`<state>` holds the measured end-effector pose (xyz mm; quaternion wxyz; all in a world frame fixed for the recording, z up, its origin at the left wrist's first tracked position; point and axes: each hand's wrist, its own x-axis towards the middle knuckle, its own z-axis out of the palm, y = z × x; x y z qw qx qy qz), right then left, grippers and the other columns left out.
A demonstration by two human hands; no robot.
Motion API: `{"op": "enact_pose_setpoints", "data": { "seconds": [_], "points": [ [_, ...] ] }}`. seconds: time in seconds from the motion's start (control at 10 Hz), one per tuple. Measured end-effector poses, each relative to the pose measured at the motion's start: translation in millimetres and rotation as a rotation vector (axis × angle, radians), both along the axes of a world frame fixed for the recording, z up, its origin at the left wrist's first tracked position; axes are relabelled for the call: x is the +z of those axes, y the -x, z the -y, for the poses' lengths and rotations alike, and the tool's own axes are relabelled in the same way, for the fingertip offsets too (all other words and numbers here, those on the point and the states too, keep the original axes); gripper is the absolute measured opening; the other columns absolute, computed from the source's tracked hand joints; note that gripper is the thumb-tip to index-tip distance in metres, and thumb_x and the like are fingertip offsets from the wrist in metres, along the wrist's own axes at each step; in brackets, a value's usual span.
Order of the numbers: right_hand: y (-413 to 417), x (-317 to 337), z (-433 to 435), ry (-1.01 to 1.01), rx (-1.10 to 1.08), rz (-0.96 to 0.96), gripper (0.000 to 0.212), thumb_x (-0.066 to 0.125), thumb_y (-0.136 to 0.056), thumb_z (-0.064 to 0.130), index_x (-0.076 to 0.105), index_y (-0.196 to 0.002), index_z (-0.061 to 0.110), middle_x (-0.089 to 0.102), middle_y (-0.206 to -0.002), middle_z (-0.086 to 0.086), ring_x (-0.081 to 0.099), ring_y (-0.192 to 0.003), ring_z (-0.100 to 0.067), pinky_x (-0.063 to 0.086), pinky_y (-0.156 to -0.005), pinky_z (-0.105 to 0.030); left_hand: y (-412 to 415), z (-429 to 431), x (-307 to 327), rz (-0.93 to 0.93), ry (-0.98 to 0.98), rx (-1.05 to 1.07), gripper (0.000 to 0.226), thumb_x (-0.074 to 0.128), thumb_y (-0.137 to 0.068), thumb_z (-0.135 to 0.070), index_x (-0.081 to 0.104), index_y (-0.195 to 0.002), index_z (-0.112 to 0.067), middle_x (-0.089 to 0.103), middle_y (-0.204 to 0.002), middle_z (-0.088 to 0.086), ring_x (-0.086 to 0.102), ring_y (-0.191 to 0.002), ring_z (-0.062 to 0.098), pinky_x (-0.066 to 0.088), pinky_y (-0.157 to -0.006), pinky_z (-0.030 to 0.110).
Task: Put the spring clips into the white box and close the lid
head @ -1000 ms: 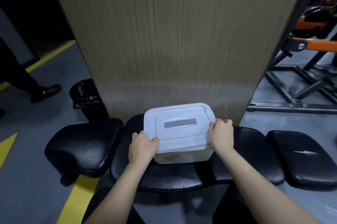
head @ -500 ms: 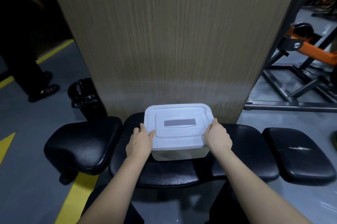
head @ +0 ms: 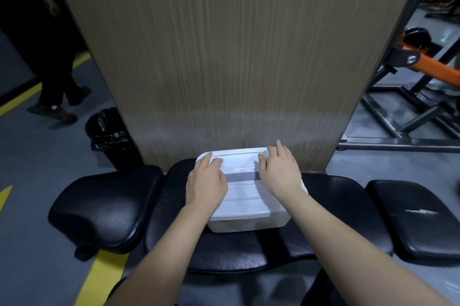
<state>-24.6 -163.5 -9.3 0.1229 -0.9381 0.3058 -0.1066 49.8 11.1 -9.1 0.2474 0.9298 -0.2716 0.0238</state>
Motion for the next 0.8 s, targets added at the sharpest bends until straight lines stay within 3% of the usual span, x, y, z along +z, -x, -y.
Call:
{"op": "enact_pose_setpoints", "data": {
  "seconds": [0.2, 0.3, 0.4, 0.5, 0.6, 0.8],
  "points": [
    [-45, -28, 23, 0.034, -0.033, -0.067, 0.059, 0.024, -0.103, 0.044, 0.042, -0.146, 0.009, 0.028, -0.161, -0.012, 0.020, -0.149, -0.029, 0.013, -0.122, -0.046, -54, 25, -24, 0.048, -0.153, 0.014, 0.046, 0.040, -0.103, -0.036, 0.049, -0.143, -0.014, 0.045, -0.150, 0.008, 0.038, -0.139, 0.026, 0.034, -0.110, 0.041],
    [-48, -35, 28, 0.024, -0.093, -0.065, 0.058, 0.027, -0.101, 0.046, 0.051, -0.139, 0.009, 0.042, -0.154, -0.011, 0.031, -0.144, -0.030, 0.014, -0.120, -0.048, -65, 37, -33, 0.020, -0.182, 0.031, 0.044, 0.038, -0.101, -0.038, 0.058, -0.131, -0.012, 0.061, -0.125, 0.011, 0.053, -0.113, 0.032, 0.047, -0.086, 0.046],
    [-40, -25, 21, 0.010, -0.095, -0.074, 0.057, 0.028, -0.100, 0.045, 0.053, -0.138, 0.010, 0.045, -0.151, -0.010, 0.032, -0.144, -0.029, 0.014, -0.121, -0.051, -58, 35, -26, 0.027, -0.258, 0.018, 0.047, 0.033, -0.098, -0.042, 0.059, -0.127, -0.015, 0.061, -0.115, 0.010, 0.055, -0.103, 0.031, 0.049, -0.075, 0.044],
    [-39, 7, 15, -0.170, -0.068, -0.255, 0.065, 0.015, -0.101, 0.049, 0.031, -0.153, 0.012, 0.020, -0.164, -0.007, 0.009, -0.152, -0.025, 0.003, -0.122, -0.052, -59, 32, 5, -0.267, -0.395, -0.021, 0.058, 0.020, -0.102, -0.047, 0.031, -0.152, -0.019, 0.037, -0.154, 0.013, 0.031, -0.142, 0.034, 0.031, -0.113, 0.057],
    [-44, 70, 17, -0.243, -0.035, -0.373, 0.067, 0.010, -0.102, 0.050, 0.010, -0.158, 0.013, -0.001, -0.167, -0.004, -0.007, -0.153, -0.020, -0.003, -0.123, -0.050, -73, 35, 70, -0.322, -0.356, -0.013, 0.060, 0.020, -0.104, -0.047, 0.009, -0.159, -0.026, 0.009, -0.167, 0.008, 0.004, -0.153, 0.031, 0.006, -0.121, 0.060],
    [-105, 285, 39, -0.321, -0.053, -0.216, 0.065, 0.020, -0.104, 0.046, 0.013, -0.158, 0.011, 0.004, -0.167, -0.006, 0.005, -0.153, -0.022, 0.007, -0.123, -0.048, -134, 68, 293, -0.207, -0.049, -0.063, 0.060, 0.030, -0.105, -0.044, 0.019, -0.159, -0.021, 0.016, -0.166, 0.011, 0.012, -0.153, 0.032, 0.018, -0.120, 0.057]
  ]
}}
